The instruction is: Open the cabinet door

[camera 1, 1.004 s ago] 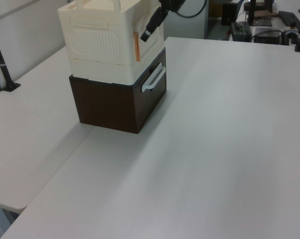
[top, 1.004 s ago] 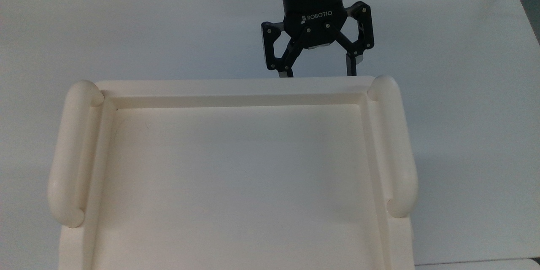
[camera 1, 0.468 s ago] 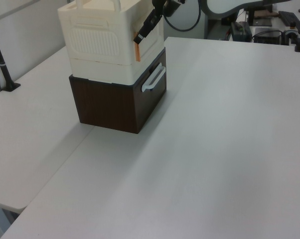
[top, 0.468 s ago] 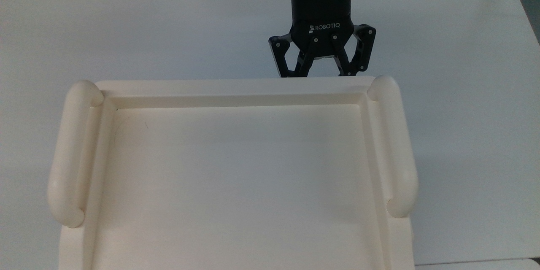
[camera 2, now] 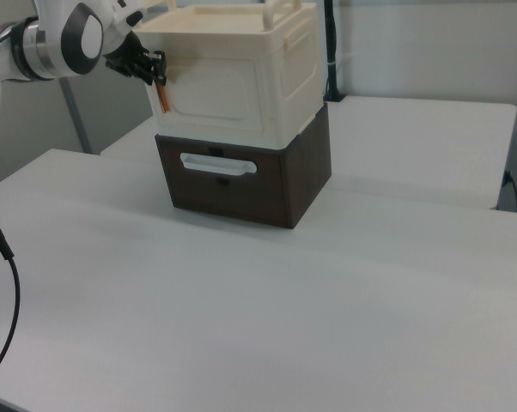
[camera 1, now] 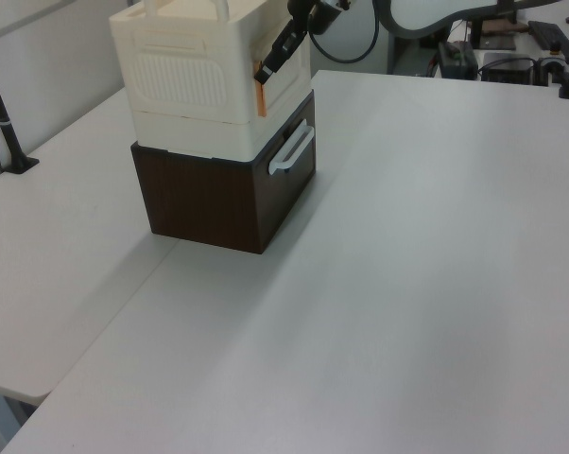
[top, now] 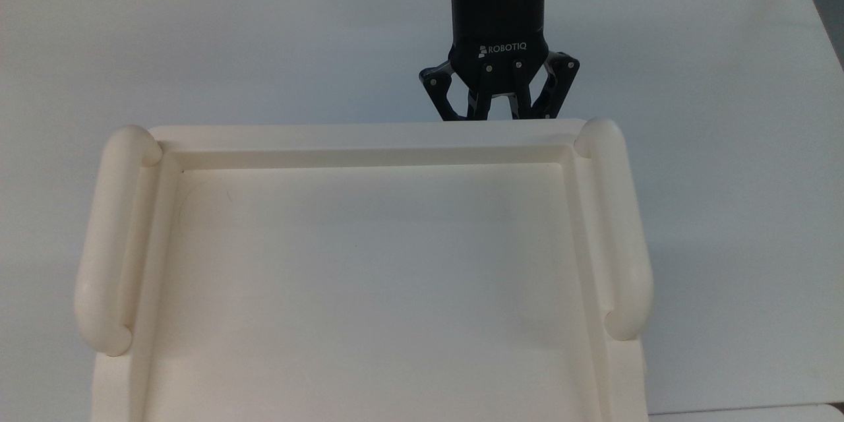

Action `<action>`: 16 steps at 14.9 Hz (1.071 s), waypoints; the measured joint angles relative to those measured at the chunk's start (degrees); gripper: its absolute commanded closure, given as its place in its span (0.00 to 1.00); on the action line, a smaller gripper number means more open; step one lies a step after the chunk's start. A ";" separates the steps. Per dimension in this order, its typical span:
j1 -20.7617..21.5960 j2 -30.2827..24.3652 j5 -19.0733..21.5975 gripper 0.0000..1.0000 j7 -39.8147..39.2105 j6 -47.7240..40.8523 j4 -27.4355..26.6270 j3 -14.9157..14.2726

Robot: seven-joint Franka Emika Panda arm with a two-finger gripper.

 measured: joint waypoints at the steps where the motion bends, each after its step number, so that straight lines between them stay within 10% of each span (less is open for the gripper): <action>1: 0.00 0.00 0.00 0.85 0.31 0.02 0.00 -0.14; 14: 0.61 -3.22 -0.97 0.93 3.50 -5.02 -2.38 0.14; 16: 0.35 -7.02 1.32 0.34 0.83 -13.45 -4.11 0.05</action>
